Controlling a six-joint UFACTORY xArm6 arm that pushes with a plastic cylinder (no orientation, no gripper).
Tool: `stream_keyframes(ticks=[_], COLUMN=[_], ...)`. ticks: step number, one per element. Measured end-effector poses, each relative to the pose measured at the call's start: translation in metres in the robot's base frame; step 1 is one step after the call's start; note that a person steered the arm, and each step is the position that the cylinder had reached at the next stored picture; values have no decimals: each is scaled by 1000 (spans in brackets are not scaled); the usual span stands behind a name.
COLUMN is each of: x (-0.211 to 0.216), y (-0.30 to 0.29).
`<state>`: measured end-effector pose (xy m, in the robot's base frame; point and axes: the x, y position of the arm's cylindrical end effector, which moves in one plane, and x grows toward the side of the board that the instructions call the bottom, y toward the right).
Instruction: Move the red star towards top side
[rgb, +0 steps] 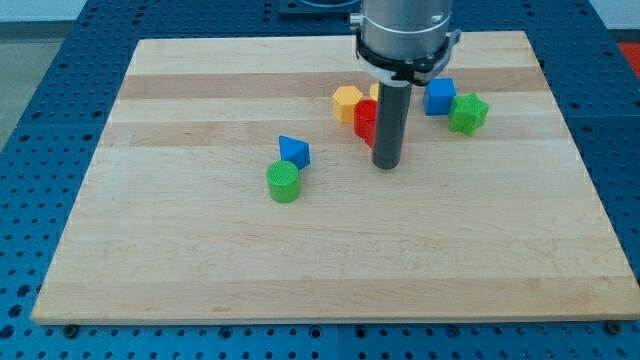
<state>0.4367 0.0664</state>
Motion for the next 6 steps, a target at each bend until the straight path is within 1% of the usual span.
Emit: stream_keyframes(ticks=[1,3,6], x=[-7,-41,-63], y=[4,4,4])
